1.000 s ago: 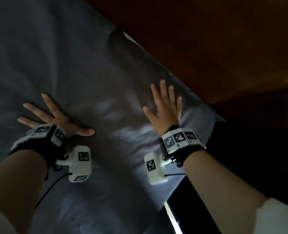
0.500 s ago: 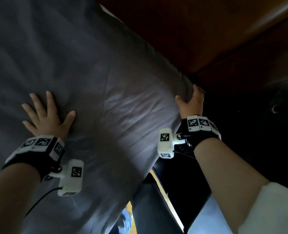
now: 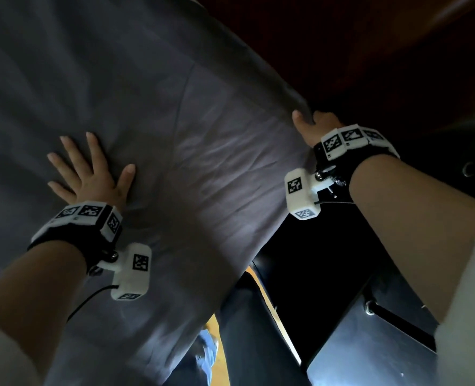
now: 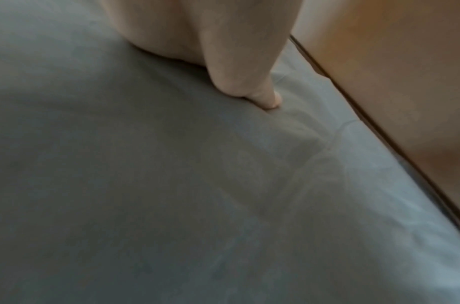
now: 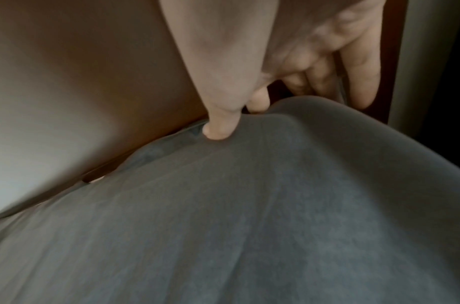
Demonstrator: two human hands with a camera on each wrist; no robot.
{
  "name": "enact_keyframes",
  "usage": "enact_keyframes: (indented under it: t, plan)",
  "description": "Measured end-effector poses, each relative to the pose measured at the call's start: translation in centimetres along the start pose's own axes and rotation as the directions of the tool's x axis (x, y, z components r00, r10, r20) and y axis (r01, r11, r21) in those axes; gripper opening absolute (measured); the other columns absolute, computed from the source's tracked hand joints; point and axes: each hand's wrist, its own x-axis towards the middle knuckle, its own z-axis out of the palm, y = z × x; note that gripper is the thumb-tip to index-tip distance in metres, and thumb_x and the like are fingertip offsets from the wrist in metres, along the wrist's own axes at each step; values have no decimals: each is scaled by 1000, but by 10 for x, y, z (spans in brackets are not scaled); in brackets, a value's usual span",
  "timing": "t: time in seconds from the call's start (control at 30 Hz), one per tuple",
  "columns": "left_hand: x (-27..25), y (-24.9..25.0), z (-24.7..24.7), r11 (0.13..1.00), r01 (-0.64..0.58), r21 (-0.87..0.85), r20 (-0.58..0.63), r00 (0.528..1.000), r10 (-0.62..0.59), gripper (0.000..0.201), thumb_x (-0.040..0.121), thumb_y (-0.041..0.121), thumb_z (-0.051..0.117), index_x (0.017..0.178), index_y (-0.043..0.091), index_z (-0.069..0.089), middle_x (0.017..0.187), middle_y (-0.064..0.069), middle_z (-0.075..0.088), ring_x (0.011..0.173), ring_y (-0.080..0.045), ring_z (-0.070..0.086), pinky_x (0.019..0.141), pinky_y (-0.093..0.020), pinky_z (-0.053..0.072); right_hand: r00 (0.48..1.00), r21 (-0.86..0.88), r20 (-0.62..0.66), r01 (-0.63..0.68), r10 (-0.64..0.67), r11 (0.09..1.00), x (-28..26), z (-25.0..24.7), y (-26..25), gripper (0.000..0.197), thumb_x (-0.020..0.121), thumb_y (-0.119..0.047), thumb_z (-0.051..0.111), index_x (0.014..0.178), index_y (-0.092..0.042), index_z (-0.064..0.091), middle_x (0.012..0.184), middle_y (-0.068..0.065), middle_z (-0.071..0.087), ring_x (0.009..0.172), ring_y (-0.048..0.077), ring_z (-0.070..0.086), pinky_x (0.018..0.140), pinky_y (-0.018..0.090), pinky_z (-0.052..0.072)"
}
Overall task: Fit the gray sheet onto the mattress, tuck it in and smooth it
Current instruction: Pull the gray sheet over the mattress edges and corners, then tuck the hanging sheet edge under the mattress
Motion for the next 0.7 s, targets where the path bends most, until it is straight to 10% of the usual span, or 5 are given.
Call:
enact_keyframes:
  t: [0.23,0.43,0.6,0.7]
  plan:
    - [-33,-10,7,993,-118,29,15,993,118,79,88,50,49,150,29,3,159,-4,-12,145,-34,-13,115,-57,1,988,238,-103,-84,111,968,-35,30,8,67,91,-50,43,148,-34,11,154,16,12,137,39,25,111,43,23]
    - [-92,-38,21,950,-307,60,141,945,297,76,88,36,57,148,35,11,159,1,-11,147,-29,-9,116,-49,4,964,282,-249,-19,92,959,-115,92,15,67,86,-33,57,145,-30,25,154,13,6,136,34,23,109,37,25]
    - [-151,-78,10,920,-388,-56,322,865,385,46,86,20,58,132,23,52,150,-5,33,138,-28,32,111,-41,32,997,84,72,-40,34,996,-197,113,25,55,84,-23,58,136,-21,40,142,16,27,122,35,42,100,32,36]
    - [-203,-100,-12,949,-315,28,561,790,246,30,91,26,51,117,19,63,128,-7,58,119,-29,54,102,-38,43,919,-70,388,112,-76,991,-270,127,21,40,89,-22,56,126,-7,54,133,18,52,117,35,55,99,37,46]
